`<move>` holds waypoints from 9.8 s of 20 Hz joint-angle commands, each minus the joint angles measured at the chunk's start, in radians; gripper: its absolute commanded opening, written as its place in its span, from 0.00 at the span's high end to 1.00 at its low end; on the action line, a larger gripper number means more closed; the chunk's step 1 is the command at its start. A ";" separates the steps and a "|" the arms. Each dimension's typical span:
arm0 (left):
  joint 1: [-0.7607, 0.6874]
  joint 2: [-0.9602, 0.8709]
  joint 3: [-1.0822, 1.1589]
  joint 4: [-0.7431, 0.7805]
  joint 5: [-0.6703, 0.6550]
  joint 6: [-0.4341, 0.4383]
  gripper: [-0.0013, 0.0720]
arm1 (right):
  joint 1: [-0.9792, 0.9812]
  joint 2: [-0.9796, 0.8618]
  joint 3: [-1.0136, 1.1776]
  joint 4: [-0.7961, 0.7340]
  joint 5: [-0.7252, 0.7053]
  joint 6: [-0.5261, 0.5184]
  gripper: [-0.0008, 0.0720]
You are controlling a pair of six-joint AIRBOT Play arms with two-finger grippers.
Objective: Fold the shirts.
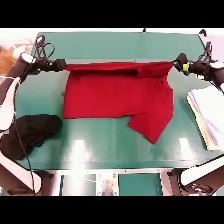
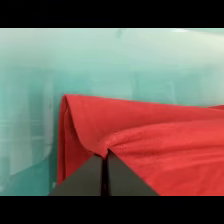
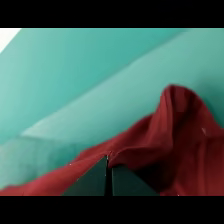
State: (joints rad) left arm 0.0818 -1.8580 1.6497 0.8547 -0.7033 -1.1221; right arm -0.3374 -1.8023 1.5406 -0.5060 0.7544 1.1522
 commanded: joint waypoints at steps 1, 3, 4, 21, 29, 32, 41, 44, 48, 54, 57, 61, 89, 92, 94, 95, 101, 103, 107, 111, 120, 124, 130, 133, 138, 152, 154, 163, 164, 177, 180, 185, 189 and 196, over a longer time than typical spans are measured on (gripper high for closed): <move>0.001 -0.029 0.001 0.025 -0.033 0.005 0.94 | -0.040 -0.012 -0.015 -0.067 0.150 -0.008 0.97; 0.001 -0.040 -0.006 0.029 -0.076 0.005 0.94 | -0.042 -0.012 -0.055 -0.083 0.177 -0.009 0.97; 0.001 -0.047 -0.007 0.030 -0.099 0.005 0.94 | -0.042 -0.011 -0.079 -0.083 0.180 -0.009 0.97; 0.001 -0.054 0.066 0.137 -0.313 -0.321 0.94 | -0.038 -0.012 -0.182 -0.097 0.180 -0.031 0.97; 0.001 -0.054 0.066 0.298 -0.344 -0.320 0.94 | -0.038 -0.012 -0.182 -0.098 0.181 -0.031 0.97; -0.001 -0.056 0.066 0.284 -0.309 -0.318 0.94 | -0.037 -0.012 -0.183 -0.098 0.185 -0.031 0.96; -0.028 -0.055 0.077 0.290 -0.395 -0.320 0.26 | -0.026 -0.010 -0.178 -0.100 0.225 -0.014 0.52; 0.035 -0.051 0.152 0.288 -0.612 -0.345 0.26 | -0.106 0.037 -0.140 -0.100 0.344 0.022 0.54; 0.082 0.030 0.039 0.281 -0.844 -0.351 0.26 | -0.201 0.235 -0.302 -0.188 0.388 0.022 0.60; 0.077 0.409 -0.570 0.270 -0.594 -0.372 0.26 | -0.379 0.595 -0.769 -0.219 0.342 0.048 0.60; 0.077 0.579 -0.838 0.196 -0.412 -0.424 0.26 | -0.445 0.728 -0.916 -0.219 0.318 0.048 0.58; 0.077 0.655 -1.046 0.060 -0.280 -0.444 0.26 | -0.452 0.784 -1.019 -0.217 0.312 0.048 0.58; -0.078 0.635 -0.981 0.033 -0.126 -0.400 0.94 | -0.238 0.687 -1.122 -0.156 0.205 0.040 0.97; -0.070 0.722 -0.977 0.247 -0.241 -0.525 0.94 | -0.301 0.854 -1.118 -0.348 0.261 0.176 0.97; -0.070 0.748 -0.977 0.290 -0.336 -0.530 0.94 | -0.303 0.962 -1.118 -0.502 0.320 0.289 0.97; -0.074 0.747 -0.978 0.290 -0.384 -0.530 0.94 | -0.303 1.010 -1.118 -0.565 0.351 0.334 0.97; -0.185 0.747 -0.951 0.310 -0.459 -0.554 0.94 | -0.296 1.170 -1.104 -0.660 0.443 0.417 0.97; -0.185 0.747 -0.877 0.312 -0.462 -0.555 0.94 | -0.282 1.146 -1.056 -0.600 0.436 0.406 0.97; -0.185 0.715 -0.666 0.350 -0.463 -0.555 0.95 | -0.200 1.052 -0.874 -0.515 0.364 0.407 0.97; -0.185 0.558 -0.474 0.351 -0.466 -0.554 0.94 | -0.076 0.831 -0.659 -0.476 0.299 0.410 0.97; -0.183 0.150 -0.077 0.451 -0.405 -0.605 0.94 | 0.042 0.246 -0.229 -0.453 0.179 0.412 0.97; -0.182 0.037 0.016 0.438 -0.320 -0.606 0.76 | 0.050 0.029 -0.072 -0.424 0.178 0.410 0.87; -0.182 0.039 0.185 0.510 -0.452 -0.571 0.00 | -0.061 -0.032 0.106 -0.412 0.380 0.245 0.22; -0.182 0.042 0.296 0.582 -0.602 -0.571 0.00 | -0.156 -0.046 0.121 -0.410 0.489 0.157 0.21; -0.184 0.041 0.320 0.562 -0.699 -0.571 0.90 | -0.188 -0.162 0.124 -0.377 0.645 0.052 0.10; -0.277 -0.012 0.315 0.261 -0.607 -0.476 0.94 | -0.080 -0.284 0.319 -0.225 0.746 0.023 0.97; -0.357 -0.061 0.315 0.249 -0.542 -0.473 0.94 | -0.076 -0.250 0.383 -0.225 0.814 0.043 0.97; -0.701 -0.298 0.320 0.080 -0.076 -0.426 0.94 | 0.023 0.062 0.454 -0.223 1.001 0.070 0.97; -0.708 -0.316 0.320 0.020 -0.043 -0.425 0.94 | 0.034 0.086 0.454 -0.223 1.001 0.070 0.96; -0.536 -0.269 0.437 -0.184 -0.372 -0.404 0.94 | 0.171 0.138 0.454 -0.226 1.000 0.142 0.96; -0.331 -0.131 0.437 -0.182 -0.611 -0.388 0.94 | 0.281 0.134 0.441 -0.227 0.946 0.197 0.96; -0.018 0.063 0.437 -0.182 -0.783 -0.396 0.94 | 0.584 0.095 0.326 -0.229 0.579 0.222 0.96; 0.102 0.121 0.418 -0.182 -0.811 -0.389 0.94 | 0.864 -0.100 0.294 -0.225 0.207 0.244 0.94; 0.116 0.121 0.347 -0.175 -0.797 -0.326 0.94 | 0.864 -0.184 0.349 -0.295 0.119 0.308 0.45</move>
State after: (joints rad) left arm 0.1844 -1.7435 2.0163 0.6773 -1.5005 -1.4780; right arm 0.5819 -1.9926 1.8683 -0.7433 0.8520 1.4143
